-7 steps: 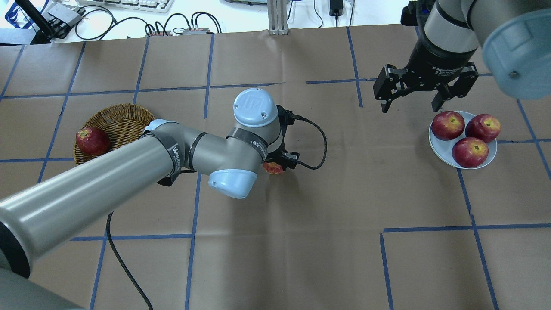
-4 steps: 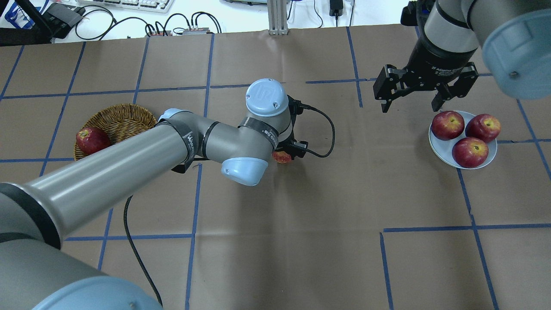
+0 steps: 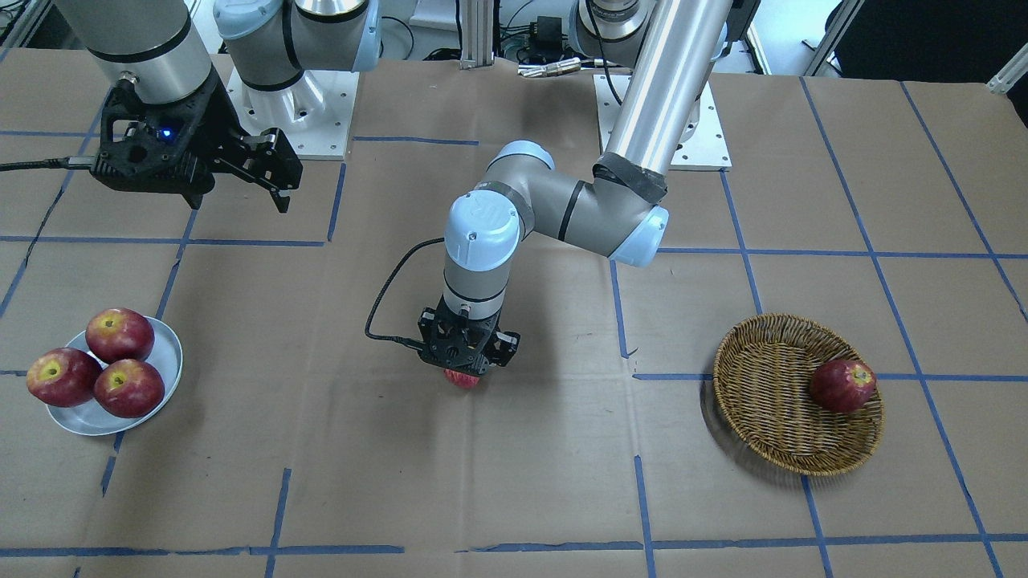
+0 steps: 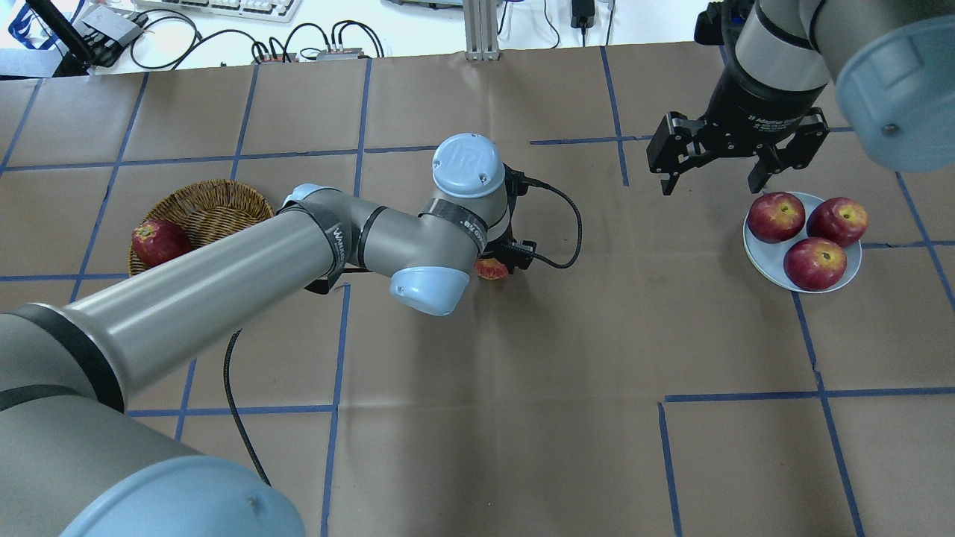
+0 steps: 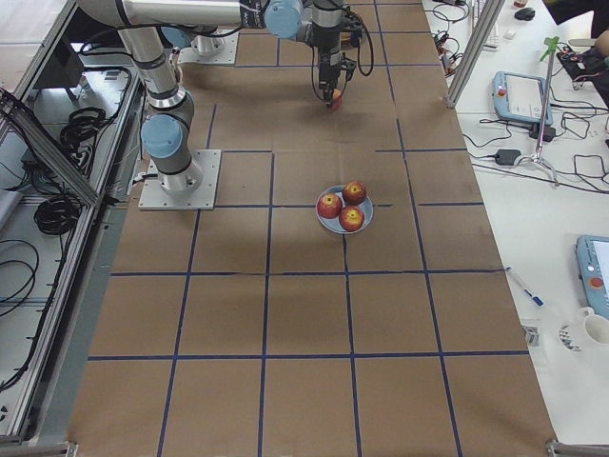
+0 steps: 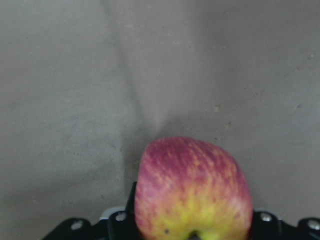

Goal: Transfer apple from basket to plate
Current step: 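Carry the apple with the left gripper toward the table center, then open the left gripper to set the apple down and raise it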

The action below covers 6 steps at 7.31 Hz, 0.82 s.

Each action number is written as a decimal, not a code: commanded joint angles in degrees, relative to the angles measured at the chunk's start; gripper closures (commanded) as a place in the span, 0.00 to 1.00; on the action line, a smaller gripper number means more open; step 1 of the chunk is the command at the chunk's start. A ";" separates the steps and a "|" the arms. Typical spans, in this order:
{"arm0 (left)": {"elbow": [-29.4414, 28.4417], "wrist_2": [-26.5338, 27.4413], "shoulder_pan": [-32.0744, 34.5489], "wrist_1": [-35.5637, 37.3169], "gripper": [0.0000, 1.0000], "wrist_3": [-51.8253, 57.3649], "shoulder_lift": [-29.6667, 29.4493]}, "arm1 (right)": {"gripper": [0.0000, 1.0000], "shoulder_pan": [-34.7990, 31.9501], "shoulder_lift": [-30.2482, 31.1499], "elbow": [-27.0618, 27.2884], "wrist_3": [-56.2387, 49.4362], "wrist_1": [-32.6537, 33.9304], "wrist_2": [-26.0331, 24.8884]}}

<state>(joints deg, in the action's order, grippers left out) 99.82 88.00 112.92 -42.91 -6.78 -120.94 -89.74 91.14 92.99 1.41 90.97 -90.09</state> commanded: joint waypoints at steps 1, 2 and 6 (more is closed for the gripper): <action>-2.15 -0.28 -0.69 -2.33 0.01 0.19 2.01 | 0.00 0.00 0.00 0.00 0.00 0.00 0.00; -6.78 -0.19 -1.38 -11.75 0.01 0.36 4.46 | 0.00 0.00 0.00 0.00 0.00 0.00 0.00; -14.40 2.79 -13.21 -35.35 0.02 8.62 18.51 | 0.00 -0.09 0.26 -0.17 0.09 0.18 0.09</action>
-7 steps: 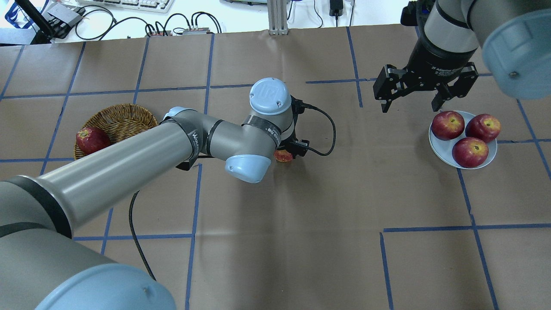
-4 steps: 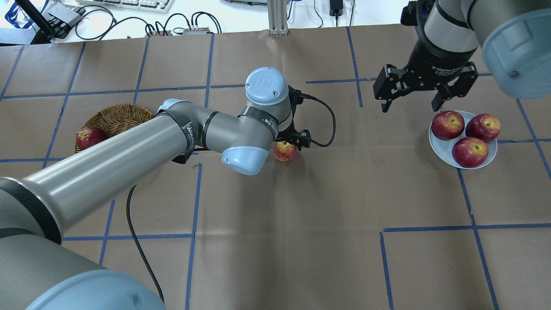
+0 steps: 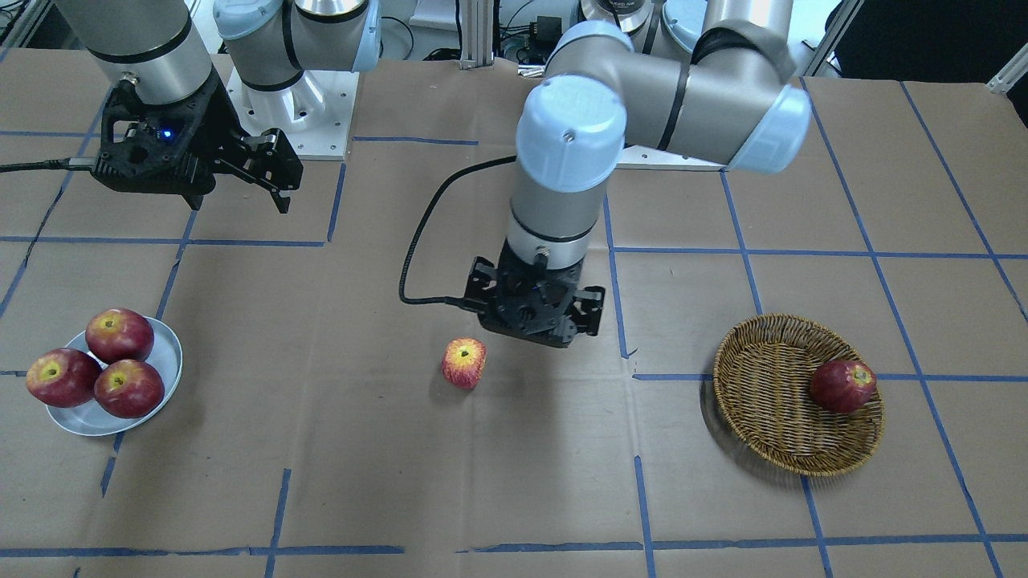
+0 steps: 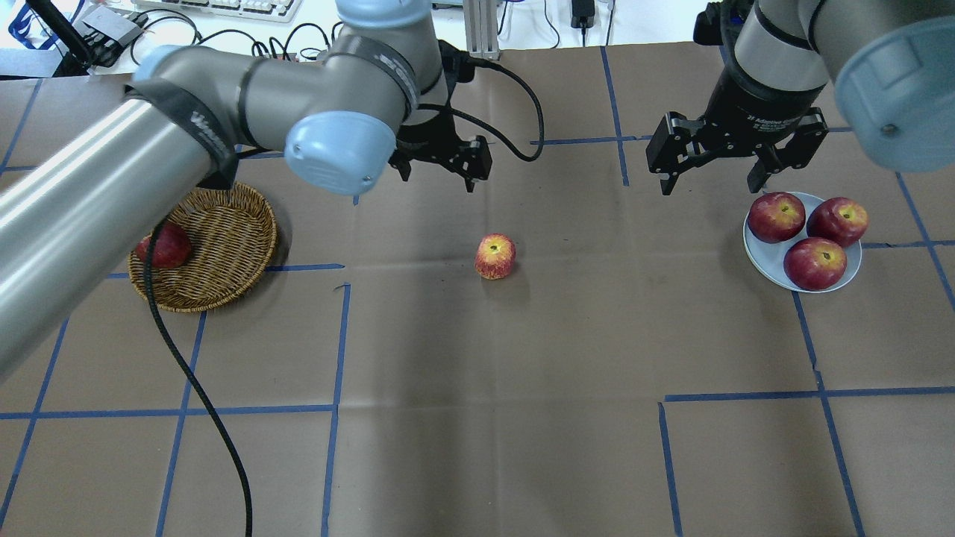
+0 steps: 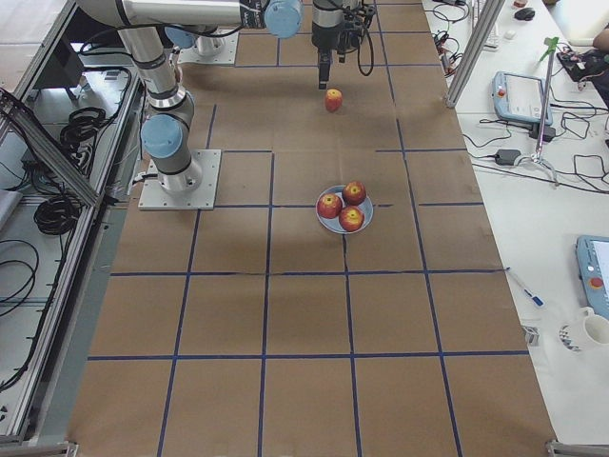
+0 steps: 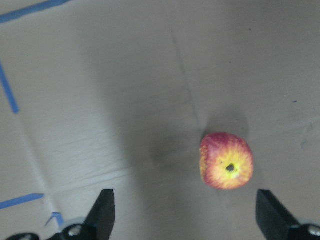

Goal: Transfer apple from basket to plate
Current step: 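Open the left gripper to set the apple down and raise it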

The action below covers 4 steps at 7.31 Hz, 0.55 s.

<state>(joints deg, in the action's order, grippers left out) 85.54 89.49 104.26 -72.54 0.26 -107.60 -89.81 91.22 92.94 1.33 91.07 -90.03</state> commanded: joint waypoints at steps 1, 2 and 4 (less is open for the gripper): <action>0.41 0.78 -8.77 -9.77 0.02 2.02 9.47 | 0.00 -0.10 0.19 -0.39 0.51 0.25 -0.14; 0.76 0.60 -11.25 -15.03 0.02 3.68 12.21 | 0.00 -0.37 -0.51 -0.74 0.69 0.34 -0.14; 0.85 1.38 -12.24 -22.87 0.02 4.05 15.82 | 0.00 -4.21 -2.00 -0.92 5.57 4.54 -0.05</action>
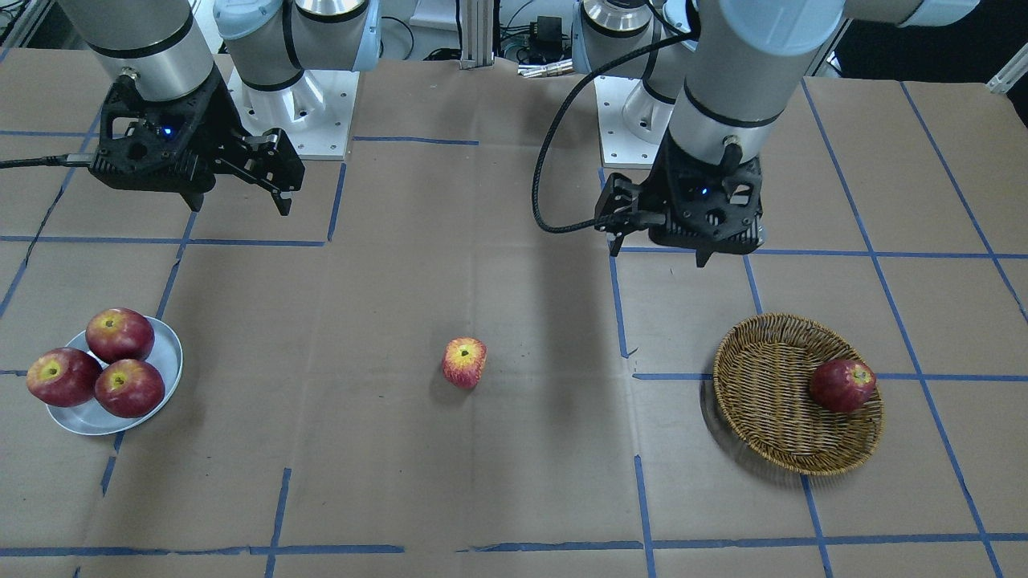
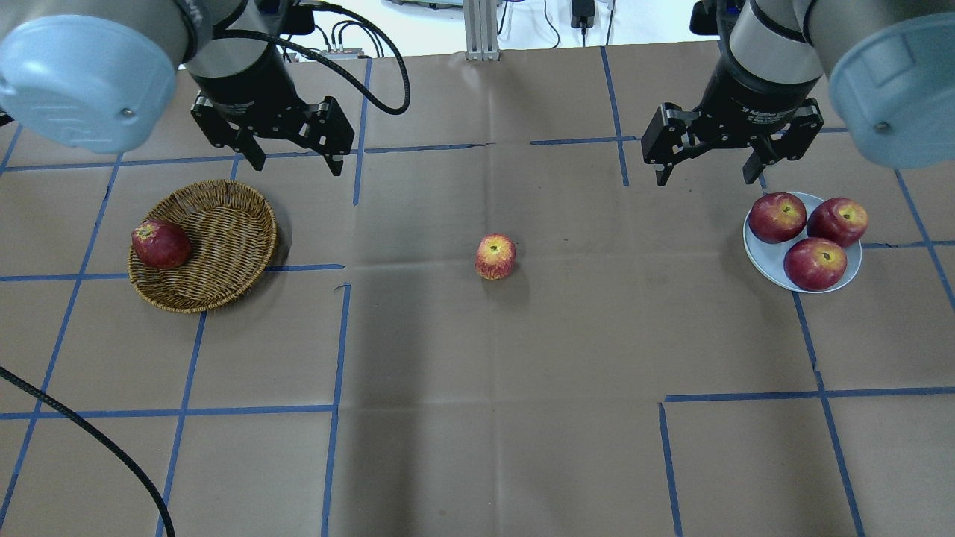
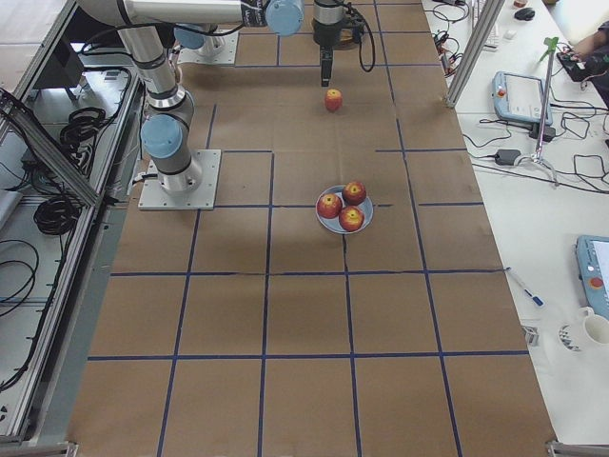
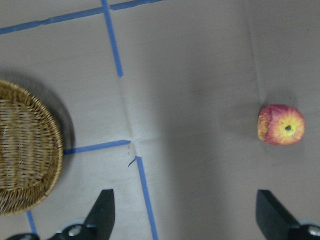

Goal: Transfer apple from basket to plate
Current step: 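Move the right gripper over the apple at the table center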

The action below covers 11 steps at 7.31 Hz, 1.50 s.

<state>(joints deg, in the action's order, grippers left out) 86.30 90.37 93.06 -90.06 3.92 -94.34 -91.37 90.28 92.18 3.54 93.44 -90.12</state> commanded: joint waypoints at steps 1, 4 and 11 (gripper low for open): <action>0.01 -0.28 -0.87 -5.48 0.02 0.30 3.63 | 0.00 -6.68 -3.25 -0.25 7.23 5.40 -0.06; -0.60 -0.29 -0.87 -5.57 0.01 -0.40 3.99 | 0.00 -15.04 -13.07 -5.15 18.66 10.43 -0.32; -0.08 -0.29 -0.86 -5.04 0.01 -0.49 5.13 | 0.00 -20.25 -30.42 5.45 22.65 40.49 -0.94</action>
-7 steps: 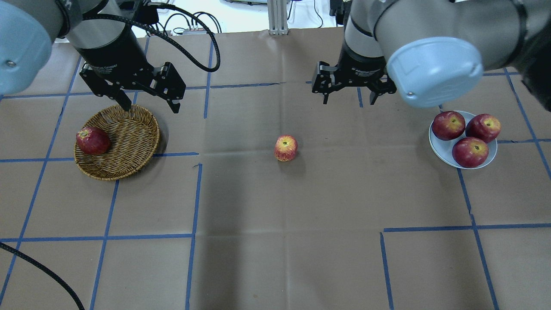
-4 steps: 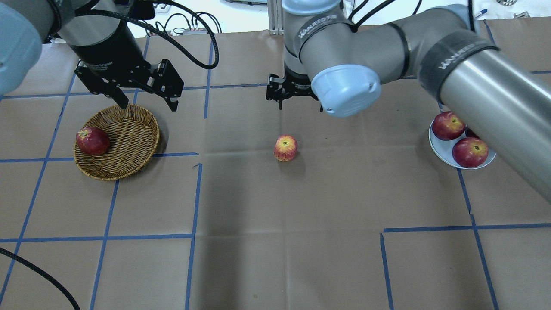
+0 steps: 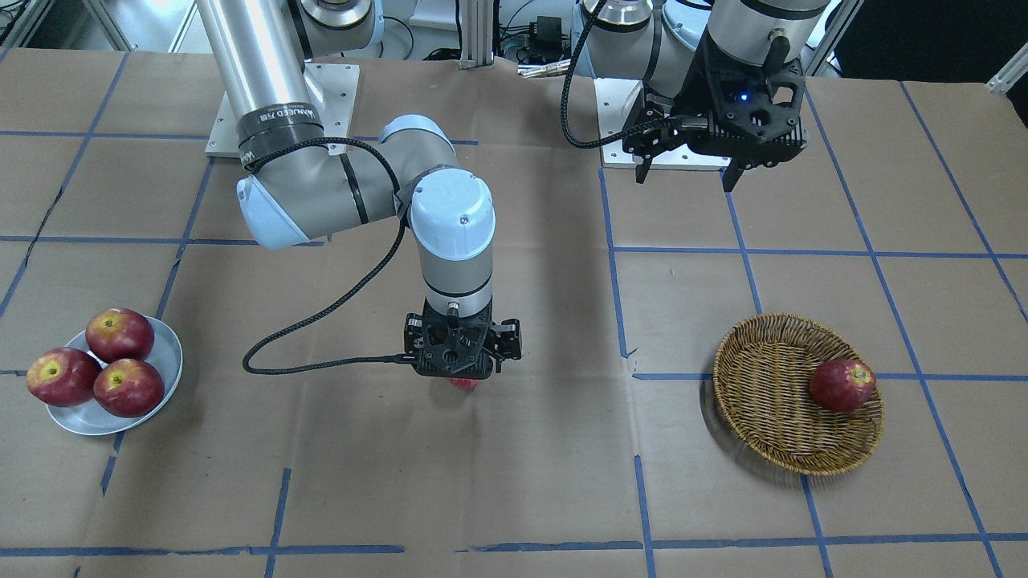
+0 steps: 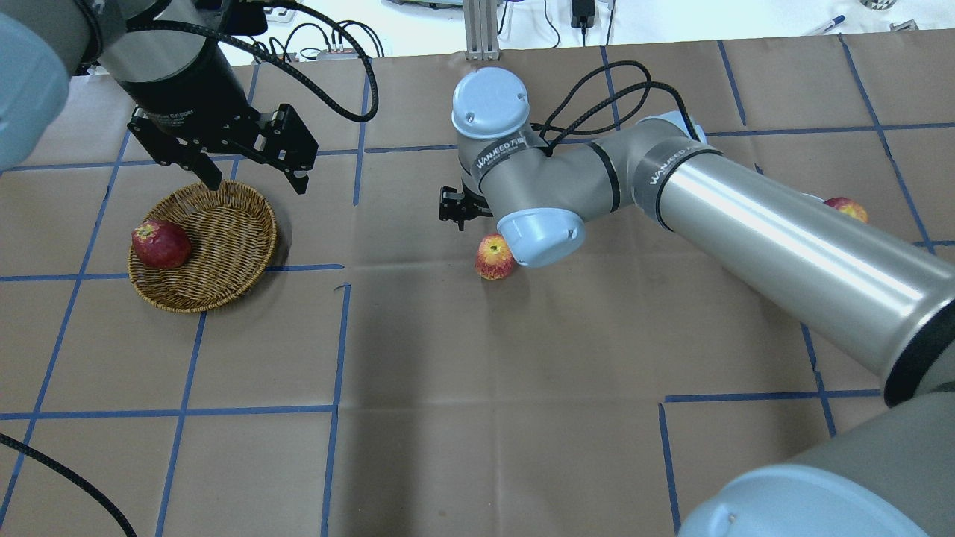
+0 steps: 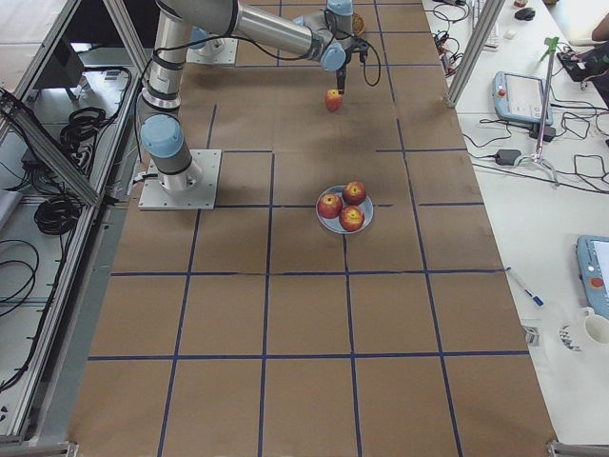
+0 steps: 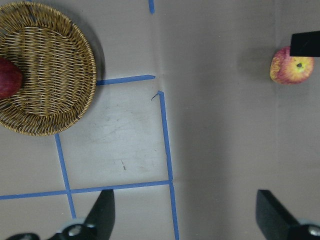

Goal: Transfer apple from basket to plate
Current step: 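Lower the right gripper and close it on the apple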

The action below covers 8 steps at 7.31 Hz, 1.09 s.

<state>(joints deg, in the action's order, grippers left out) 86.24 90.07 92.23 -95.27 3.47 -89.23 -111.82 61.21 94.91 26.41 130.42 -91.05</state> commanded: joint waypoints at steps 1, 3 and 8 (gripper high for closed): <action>-0.02 0.02 -0.03 0.26 0.01 0.04 0.02 | 0.00 0.20 -2.14 2.73 -0.22 3.61 0.08; -0.63 0.02 0.06 0.79 0.01 -0.22 -0.24 | 0.00 0.11 -2.94 2.65 -0.30 3.52 0.17; -0.55 0.02 0.06 0.97 0.01 -0.13 0.11 | 0.39 -0.33 -2.50 2.73 -1.79 2.29 0.00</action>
<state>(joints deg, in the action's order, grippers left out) 85.66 90.09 92.29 -94.32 3.27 -89.20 -112.20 58.55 97.58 25.37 132.94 -91.03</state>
